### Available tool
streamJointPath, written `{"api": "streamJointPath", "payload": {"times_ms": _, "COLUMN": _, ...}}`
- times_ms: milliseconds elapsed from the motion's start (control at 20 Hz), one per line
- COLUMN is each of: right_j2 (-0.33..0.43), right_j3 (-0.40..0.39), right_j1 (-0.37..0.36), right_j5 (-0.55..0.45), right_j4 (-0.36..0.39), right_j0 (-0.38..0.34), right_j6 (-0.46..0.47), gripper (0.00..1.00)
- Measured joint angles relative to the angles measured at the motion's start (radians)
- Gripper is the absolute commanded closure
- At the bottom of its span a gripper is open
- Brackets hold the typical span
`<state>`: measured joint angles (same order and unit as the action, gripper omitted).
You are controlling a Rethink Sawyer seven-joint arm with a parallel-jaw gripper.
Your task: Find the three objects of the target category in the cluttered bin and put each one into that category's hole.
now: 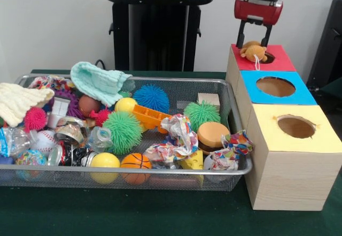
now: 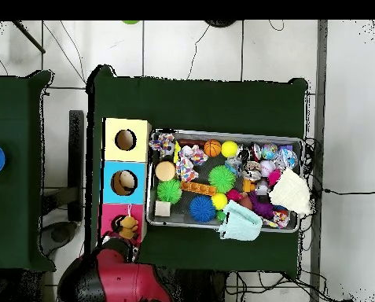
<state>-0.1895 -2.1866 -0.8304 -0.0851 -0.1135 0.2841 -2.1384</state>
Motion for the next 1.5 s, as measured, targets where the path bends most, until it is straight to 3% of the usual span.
{"api": "streamJointPath", "payload": {"times_ms": 600, "right_j2": 0.061, "right_j3": -0.021, "right_j1": -0.052, "right_j5": -0.001, "right_j4": 0.0, "right_j0": -0.076, "right_j6": 0.0, "gripper": 0.0}}
{"api": "streamJointPath", "payload": {"times_ms": 1500, "right_j2": 0.065, "right_j3": -0.021, "right_j1": -0.187, "right_j5": -0.16, "right_j4": -0.017, "right_j0": -0.063, "right_j6": 0.0, "gripper": 0.0}}
